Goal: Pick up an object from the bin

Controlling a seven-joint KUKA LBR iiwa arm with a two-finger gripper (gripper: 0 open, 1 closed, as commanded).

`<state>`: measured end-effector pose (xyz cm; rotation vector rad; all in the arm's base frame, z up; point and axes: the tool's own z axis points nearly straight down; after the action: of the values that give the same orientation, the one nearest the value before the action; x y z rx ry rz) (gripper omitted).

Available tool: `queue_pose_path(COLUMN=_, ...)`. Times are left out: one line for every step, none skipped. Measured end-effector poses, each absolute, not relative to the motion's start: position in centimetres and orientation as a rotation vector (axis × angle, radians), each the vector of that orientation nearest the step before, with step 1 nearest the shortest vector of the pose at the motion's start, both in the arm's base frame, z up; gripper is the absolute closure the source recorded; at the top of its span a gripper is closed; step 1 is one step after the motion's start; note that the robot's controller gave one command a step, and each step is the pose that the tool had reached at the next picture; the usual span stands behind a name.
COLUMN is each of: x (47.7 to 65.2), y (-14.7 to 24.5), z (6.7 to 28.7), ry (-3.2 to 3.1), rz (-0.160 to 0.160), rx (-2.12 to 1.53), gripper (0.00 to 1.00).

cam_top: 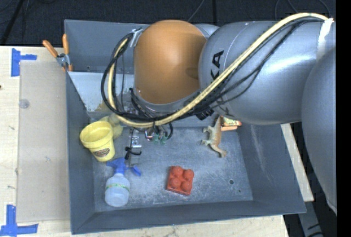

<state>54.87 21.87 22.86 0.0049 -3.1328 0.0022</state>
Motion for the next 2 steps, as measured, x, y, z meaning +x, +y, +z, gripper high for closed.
queue_pose_path(x=55.0, y=21.7, z=23.3, ry=-3.140, rz=0.000, rx=-0.001, gripper=0.00)
queue_pose_path(x=54.0, y=22.2, z=19.4, ry=-3.137, rz=-0.001, rx=0.165, gripper=0.00)
